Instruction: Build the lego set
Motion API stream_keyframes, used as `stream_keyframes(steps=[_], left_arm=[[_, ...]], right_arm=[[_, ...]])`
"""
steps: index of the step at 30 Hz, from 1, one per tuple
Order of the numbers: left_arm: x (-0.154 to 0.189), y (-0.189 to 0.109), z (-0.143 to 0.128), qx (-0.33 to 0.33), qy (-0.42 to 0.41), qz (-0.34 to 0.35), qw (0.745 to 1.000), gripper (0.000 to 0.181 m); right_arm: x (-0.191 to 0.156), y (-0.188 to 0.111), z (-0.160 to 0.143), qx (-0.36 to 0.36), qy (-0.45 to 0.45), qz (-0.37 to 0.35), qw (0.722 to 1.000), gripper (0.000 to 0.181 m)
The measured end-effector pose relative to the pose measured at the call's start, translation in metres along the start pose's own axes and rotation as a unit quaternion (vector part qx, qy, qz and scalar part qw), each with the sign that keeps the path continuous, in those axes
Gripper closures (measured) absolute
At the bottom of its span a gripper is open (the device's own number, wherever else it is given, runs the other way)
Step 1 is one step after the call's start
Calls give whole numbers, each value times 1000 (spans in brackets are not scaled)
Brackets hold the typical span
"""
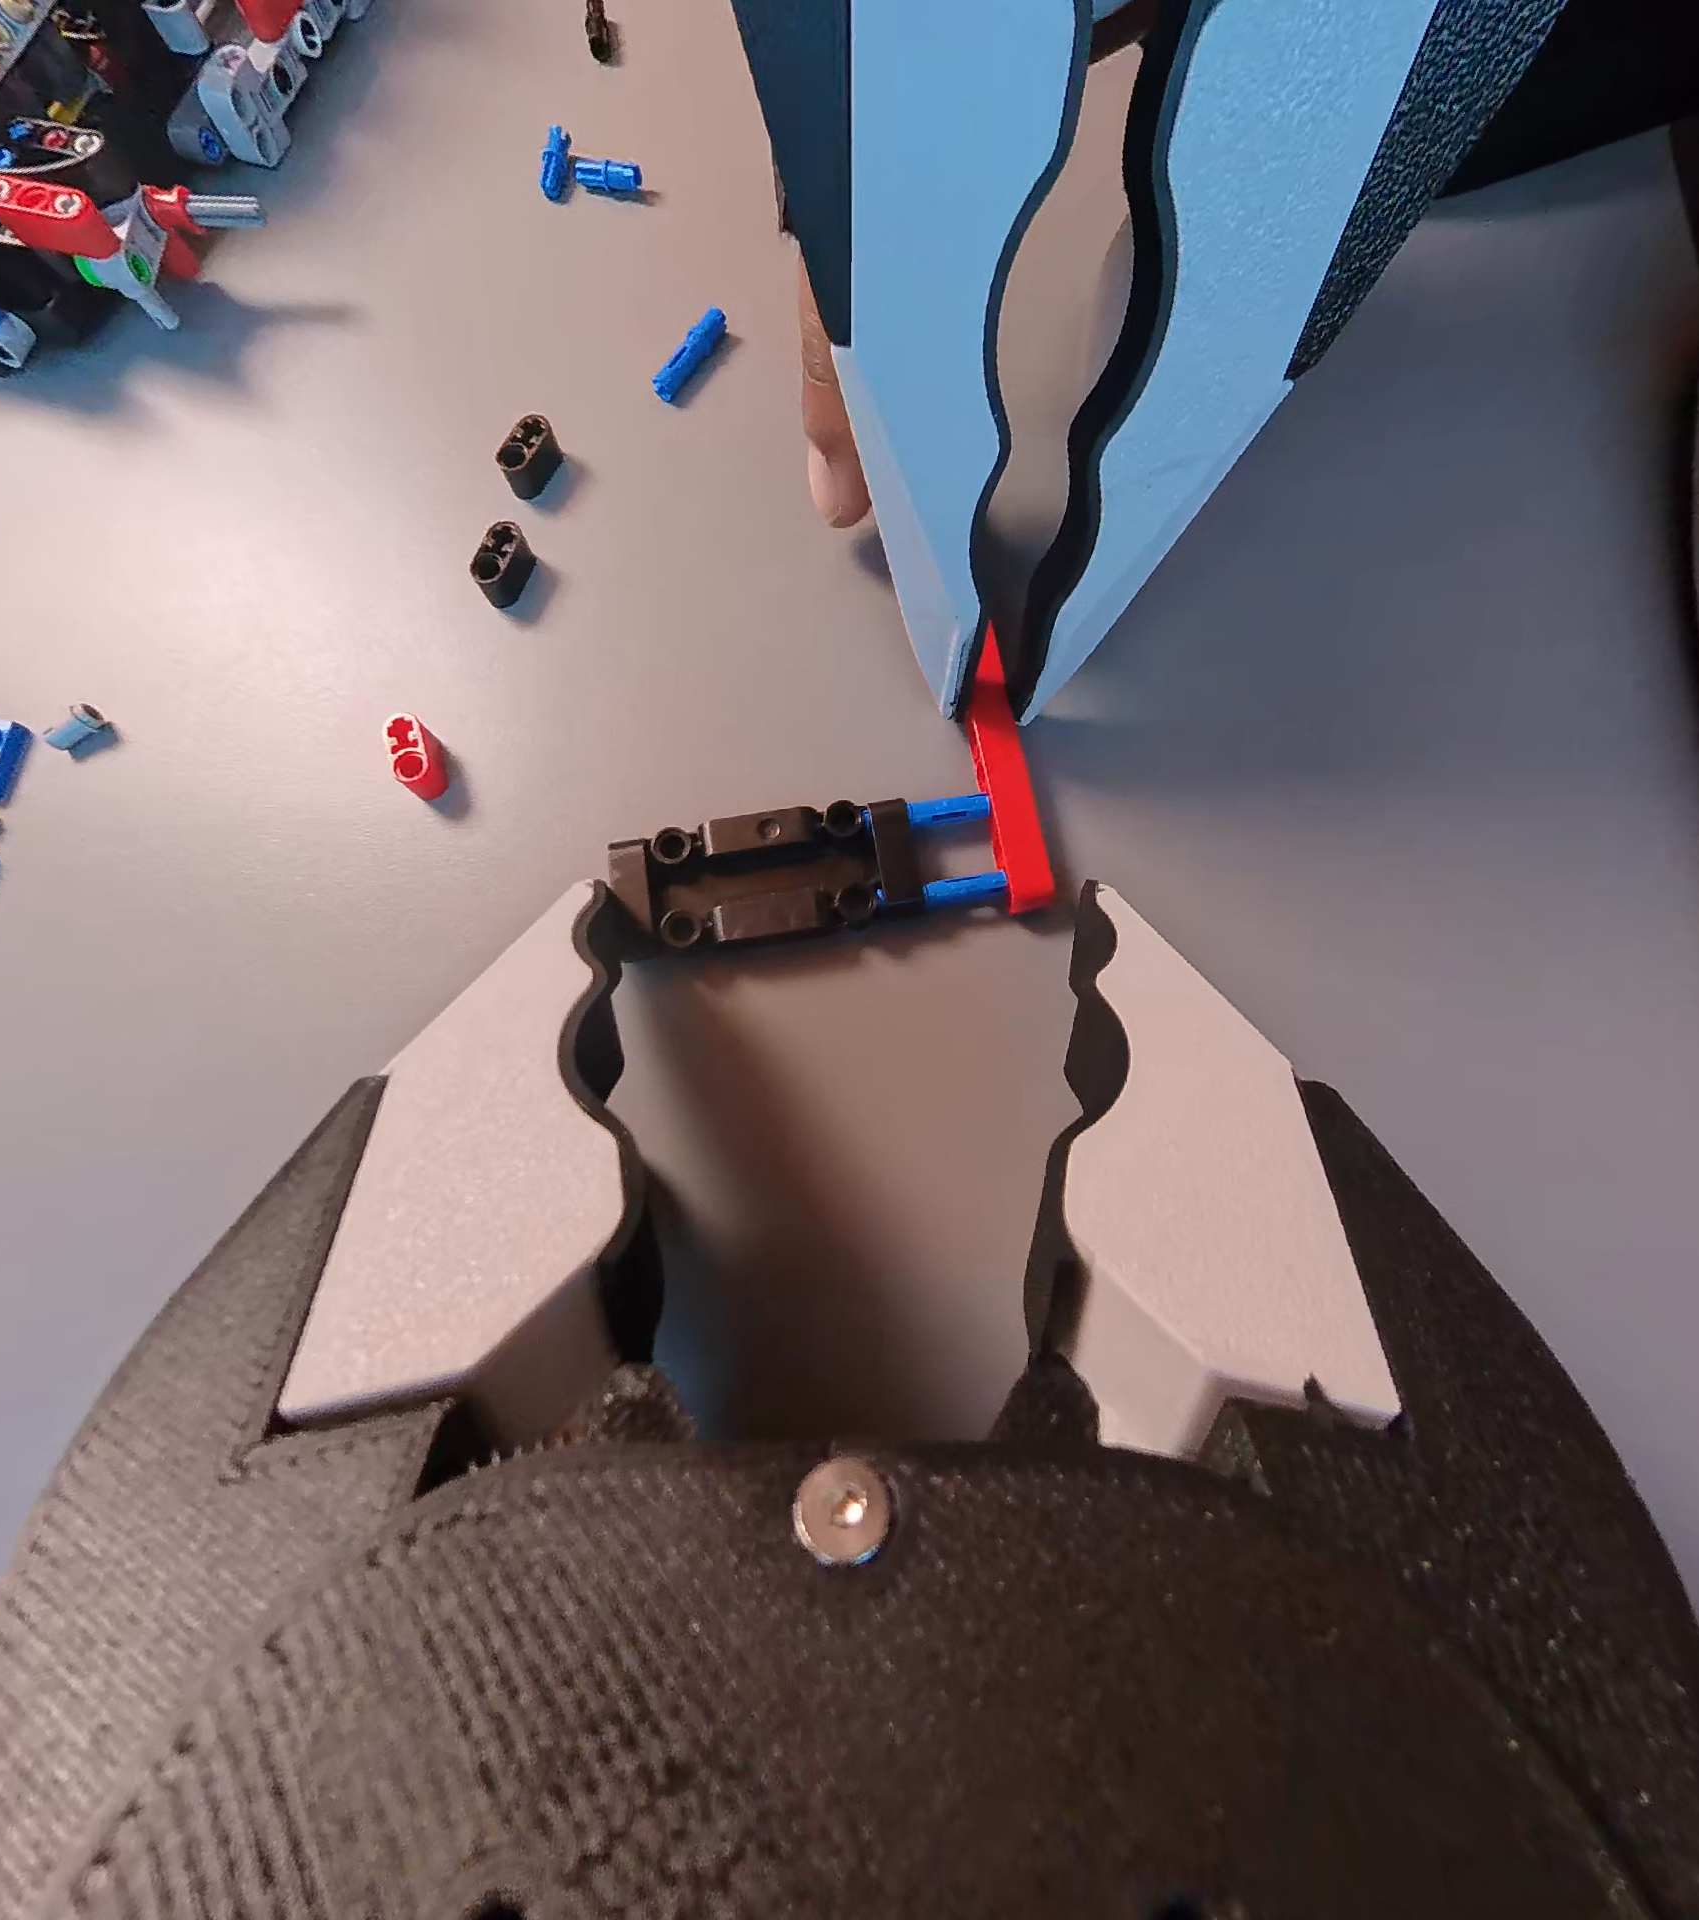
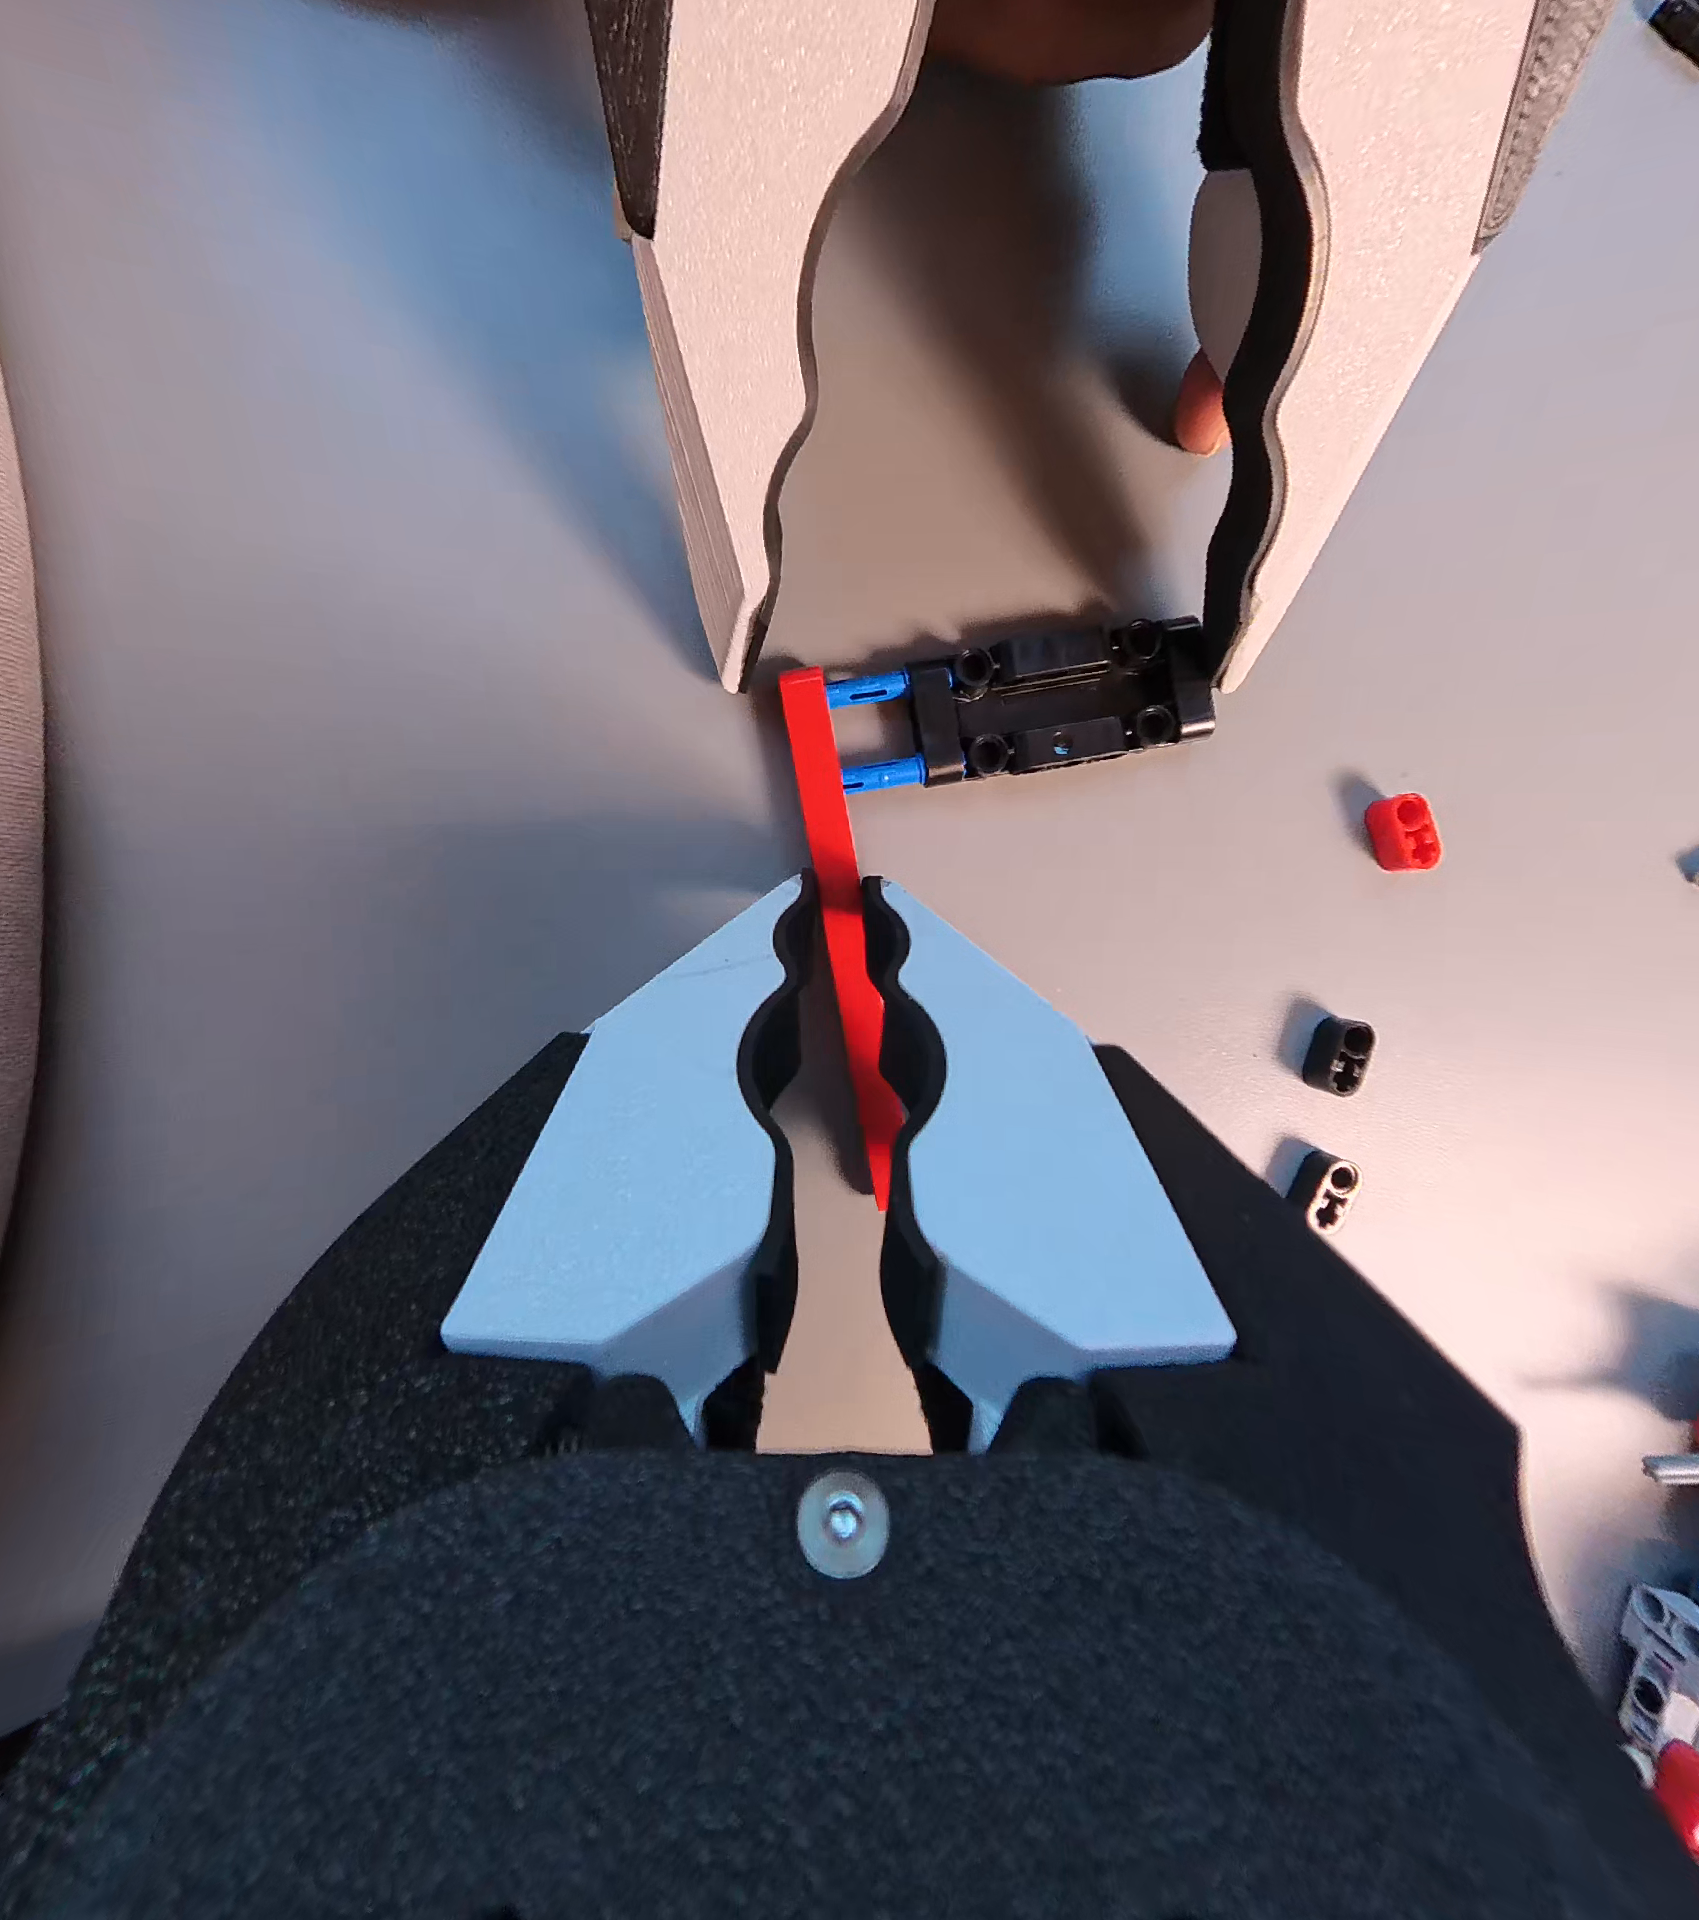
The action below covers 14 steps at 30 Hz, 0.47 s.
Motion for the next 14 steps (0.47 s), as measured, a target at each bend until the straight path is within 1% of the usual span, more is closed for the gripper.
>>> stream_keyframes(steps=[7, 14], left_arm=[[0, 1, 1, -12, -7, 8, 1000, 96], [-1, 1, 2, -25, -14, 17, 999, 99]], right_arm=[[-2, 0, 0, 1, 6, -22, 1000, 176], [-2, 0, 1, 10, 31, -22, 999, 176]])
Point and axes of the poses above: each gripper's, where its closed fingertips meet, y out along the fingers, z out of its top, x = y × z across the jaws, the point moved 3 cm from there along -y, back along the fingers, and after that the axes turned 3 degrees about -y, right-handed, at the moved point
